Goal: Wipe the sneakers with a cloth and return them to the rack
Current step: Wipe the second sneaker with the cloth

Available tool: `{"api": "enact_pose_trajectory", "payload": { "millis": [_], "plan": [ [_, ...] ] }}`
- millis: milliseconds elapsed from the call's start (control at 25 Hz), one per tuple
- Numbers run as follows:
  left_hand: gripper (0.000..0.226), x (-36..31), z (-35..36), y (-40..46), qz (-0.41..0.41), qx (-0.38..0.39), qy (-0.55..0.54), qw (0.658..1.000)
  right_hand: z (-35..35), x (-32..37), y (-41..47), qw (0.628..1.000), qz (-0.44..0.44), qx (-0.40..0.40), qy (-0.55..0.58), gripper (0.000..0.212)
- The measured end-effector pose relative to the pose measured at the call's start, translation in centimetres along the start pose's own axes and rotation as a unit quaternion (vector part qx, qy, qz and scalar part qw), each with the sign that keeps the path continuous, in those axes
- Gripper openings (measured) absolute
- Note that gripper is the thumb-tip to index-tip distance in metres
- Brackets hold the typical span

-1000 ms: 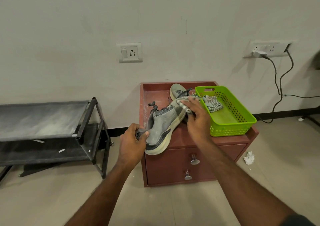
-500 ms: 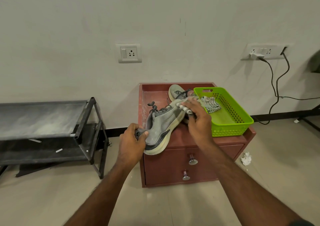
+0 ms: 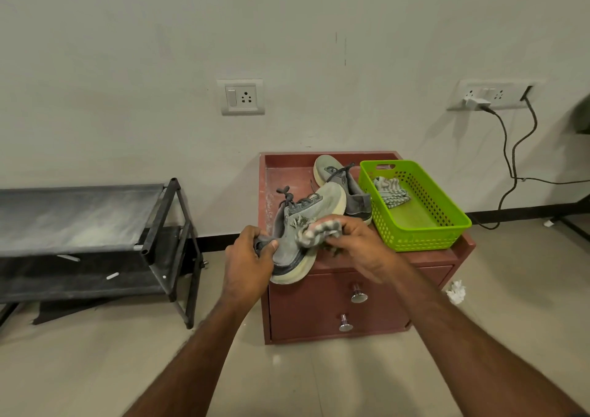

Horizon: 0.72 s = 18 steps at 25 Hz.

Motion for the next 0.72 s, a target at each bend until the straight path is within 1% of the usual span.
{"api": "enact_pose_trajectory", "payload": {
  "millis": [40, 80, 120, 160, 200, 240, 320, 360, 480, 560, 600, 640, 680, 720],
  "plan": [
    [0.009, 0.0, 0.0, 0.0, 0.001, 0.002, 0.000, 1.000, -1.0, 0.2, 0.0, 0.997, -0.008, -0.078, 0.008, 0.036],
    [0.010, -0.1, 0.0, 0.0, 0.003, 0.004, 0.002, 1.000, -2.0, 0.1, 0.3, 0.984, -0.039, -0.168, -0.042, 0.038],
    [0.010, -0.1, 0.1, -0.1, 0.007, 0.006, 0.004, 1.000, -2.8, -0.3, 0.7, 0.953, -0.088, -0.248, -0.149, 0.041],
    [0.010, 0.0, 0.1, -0.2, 0.010, 0.006, 0.006, 1.000, -3.0, -0.9, 1.2, 0.913, -0.134, -0.287, -0.258, 0.044],
    [0.010, 0.0, 0.1, -0.3, 0.012, 0.007, 0.006, 1.000, -2.6, -1.6, 1.7, 0.885, -0.157, -0.291, -0.329, 0.045],
    [0.010, 0.1, 0.2, -0.3, 0.013, 0.009, 0.006, 1.000, -1.9, -2.5, 2.2, 0.886, -0.150, -0.268, -0.348, 0.046],
    [0.009, 0.2, 0.3, -0.2, 0.018, 0.009, -0.002, 1.000, 0.6, -3.9, 2.6, 0.928, -0.095, -0.164, -0.320, 0.050],
    [0.008, 0.2, 0.2, -0.1, 0.020, 0.005, -0.006, 1.000, 1.9, -4.1, 2.4, 0.945, -0.084, -0.111, -0.297, 0.052],
    [0.008, 0.1, 0.0, 0.0, 0.017, -0.008, -0.010, 1.000, 3.2, -2.5, 1.2, 0.979, -0.064, 0.018, -0.195, 0.052],
    [0.008, 0.1, 0.1, -0.1, -0.002, -0.004, -0.015, 1.000, 1.9, -1.0, 0.1, 0.990, -0.062, 0.071, -0.108, 0.045],
    [0.008, 0.1, 0.1, -0.1, -0.008, -0.002, -0.017, 1.000, 1.0, -0.5, -0.4, 0.993, -0.066, 0.064, -0.073, 0.037],
    [0.008, 0.0, 0.1, -0.1, -0.011, -0.001, -0.018, 1.000, 0.1, 0.0, -0.6, 0.996, -0.070, 0.022, -0.043, 0.031],
    [0.009, 0.0, 0.0, -0.1, -0.014, 0.000, -0.017, 1.000, -0.9, 0.1, -0.5, 0.996, -0.066, -0.051, -0.030, 0.032],
    [0.009, -0.1, 0.0, -0.1, -0.017, 0.001, -0.015, 1.000, -1.6, -0.2, -0.3, 0.989, -0.062, -0.128, -0.041, 0.037]
  ]
}}
Point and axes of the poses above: each hand's wrist, its own y-axis towards the middle knuckle, its own z-axis out of the palm, x = y × z, the point moved 1 cm from there along y, towards the middle knuckle, and after that the axes turned 10 degrees about -z, right-handed, at the moved point
